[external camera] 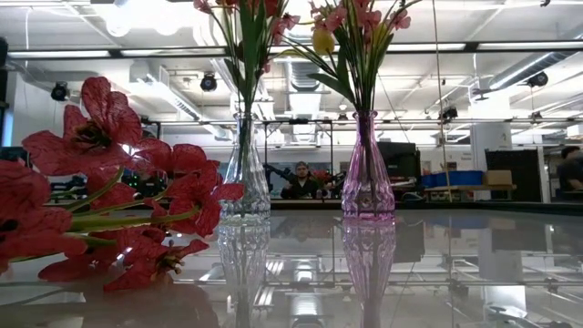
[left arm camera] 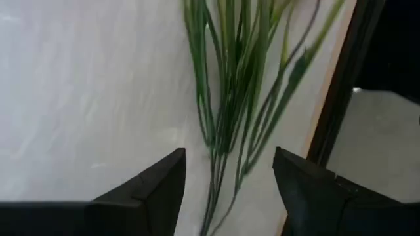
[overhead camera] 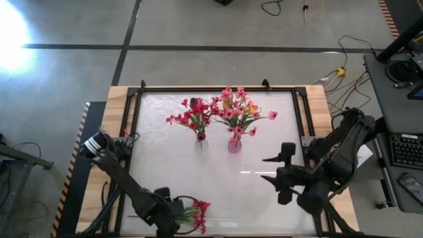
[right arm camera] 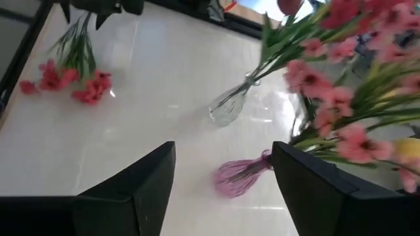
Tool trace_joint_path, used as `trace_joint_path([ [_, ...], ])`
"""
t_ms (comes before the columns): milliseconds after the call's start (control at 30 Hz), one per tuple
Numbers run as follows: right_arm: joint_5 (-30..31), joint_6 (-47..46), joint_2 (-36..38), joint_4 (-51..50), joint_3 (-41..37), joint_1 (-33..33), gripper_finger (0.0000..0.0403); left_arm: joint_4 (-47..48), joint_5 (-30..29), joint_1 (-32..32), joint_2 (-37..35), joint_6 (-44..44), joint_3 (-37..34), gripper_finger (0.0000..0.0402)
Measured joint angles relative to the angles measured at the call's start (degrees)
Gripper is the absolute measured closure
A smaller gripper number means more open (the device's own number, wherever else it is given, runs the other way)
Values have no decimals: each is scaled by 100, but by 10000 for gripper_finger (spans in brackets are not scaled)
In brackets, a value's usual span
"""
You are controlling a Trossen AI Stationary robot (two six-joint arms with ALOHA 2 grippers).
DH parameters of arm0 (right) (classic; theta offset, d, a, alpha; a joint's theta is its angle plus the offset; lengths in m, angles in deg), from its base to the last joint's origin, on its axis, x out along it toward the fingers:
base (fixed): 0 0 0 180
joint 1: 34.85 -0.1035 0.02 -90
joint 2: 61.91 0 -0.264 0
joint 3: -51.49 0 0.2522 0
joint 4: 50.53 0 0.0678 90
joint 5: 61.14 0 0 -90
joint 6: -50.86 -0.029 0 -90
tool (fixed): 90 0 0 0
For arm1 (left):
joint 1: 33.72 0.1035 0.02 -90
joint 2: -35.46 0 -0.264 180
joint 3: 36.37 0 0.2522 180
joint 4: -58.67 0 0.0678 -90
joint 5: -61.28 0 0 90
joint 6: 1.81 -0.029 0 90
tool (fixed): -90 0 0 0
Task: Sort flowers into vase by color
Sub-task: Put the red flower into the transparent vase
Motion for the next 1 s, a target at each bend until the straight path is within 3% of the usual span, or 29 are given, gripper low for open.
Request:
trace_joint_path([
  [433,-21,-850,-1061,33,-10,-195,164,-892,93,-229,22,-341,-1026,207],
  [567,-37,-1124,-1325,194,-10,-209,164,-940,11,-236,3,-585,-1204,256],
  [767,-297,-1205,-1552,502,-10,-213,167,-917,-242,-198,-84,-1011,-1369,387],
  [900,-424,-1210,-1564,400,-10,-215,170,-729,-643,-124,-400,-1126,-1394,382],
  [1000,-389,-1253,-1474,198,-19,-213,173,-686,-1530,-124,-960,-1273,-1389,391],
])
